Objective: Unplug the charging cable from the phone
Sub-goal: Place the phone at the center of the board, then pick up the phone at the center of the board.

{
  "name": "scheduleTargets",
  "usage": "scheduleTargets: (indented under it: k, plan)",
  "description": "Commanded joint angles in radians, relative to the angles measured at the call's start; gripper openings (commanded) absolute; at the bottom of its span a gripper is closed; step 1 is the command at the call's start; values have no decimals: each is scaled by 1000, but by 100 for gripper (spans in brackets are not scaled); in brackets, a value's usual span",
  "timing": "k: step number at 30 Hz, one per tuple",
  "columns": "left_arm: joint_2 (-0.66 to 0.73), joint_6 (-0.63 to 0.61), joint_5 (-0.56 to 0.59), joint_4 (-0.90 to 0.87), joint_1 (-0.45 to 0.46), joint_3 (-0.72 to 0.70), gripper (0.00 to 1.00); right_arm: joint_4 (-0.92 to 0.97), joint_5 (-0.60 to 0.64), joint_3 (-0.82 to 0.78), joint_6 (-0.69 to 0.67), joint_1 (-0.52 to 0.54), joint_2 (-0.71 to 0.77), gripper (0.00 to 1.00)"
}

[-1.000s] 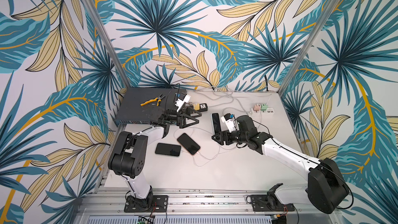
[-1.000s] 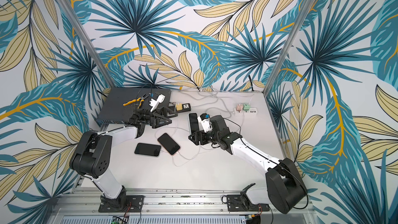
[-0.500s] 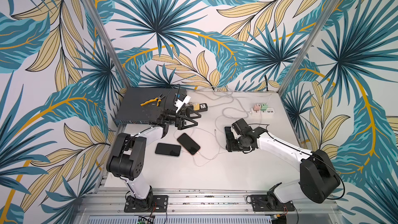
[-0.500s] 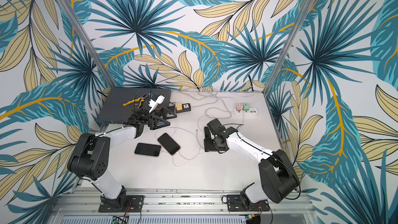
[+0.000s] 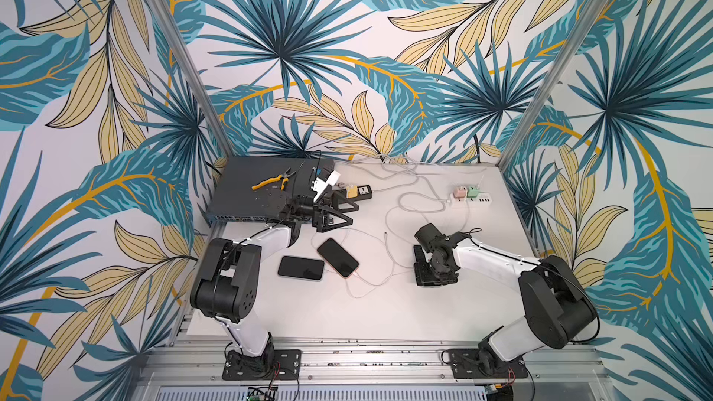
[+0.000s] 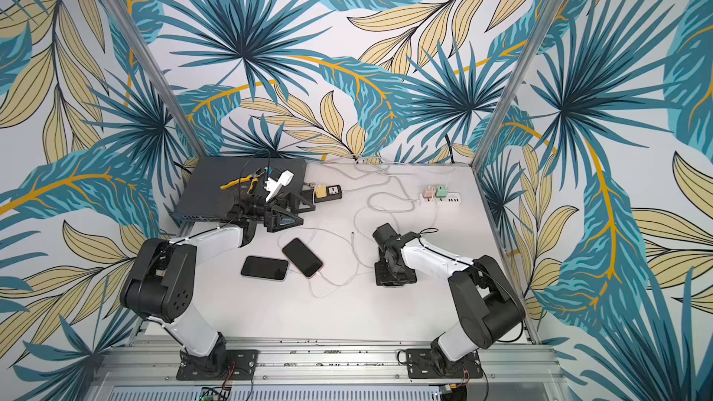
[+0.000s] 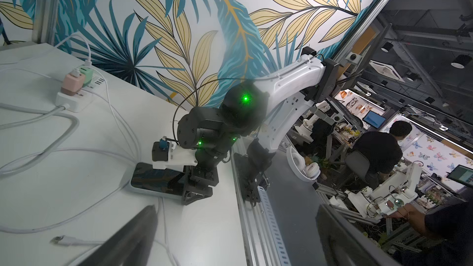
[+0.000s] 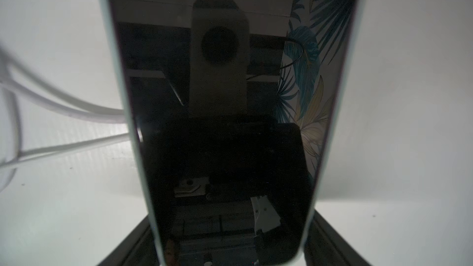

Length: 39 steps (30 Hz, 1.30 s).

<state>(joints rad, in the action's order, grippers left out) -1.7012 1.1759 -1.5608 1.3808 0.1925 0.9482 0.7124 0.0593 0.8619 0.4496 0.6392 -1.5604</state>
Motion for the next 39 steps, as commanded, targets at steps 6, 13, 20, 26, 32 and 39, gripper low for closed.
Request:
scheduleTargets:
  k: [6,13,20,26,32,39]
  plan:
    - [36,40,-60,27,-20,24,100,-8,-15,10,-56,-1,-18,90]
    - [70,142,33,26,-21,27,100,1,-35,115,-115,11,-10,100]
    - [129,112,129,-122,-21,17,100,-90,-134,244,-197,69,-29,100]
    - [263,-470,259,-936,-21,31,100,-202,-191,313,-239,136,-84,100]
    - [281,-1073,558,-1764,-24,223,100,-247,-150,398,-250,223,-187,100]
    - [305,-1143,760,-1805,-75,207,100,-329,-120,480,-261,315,-292,100]
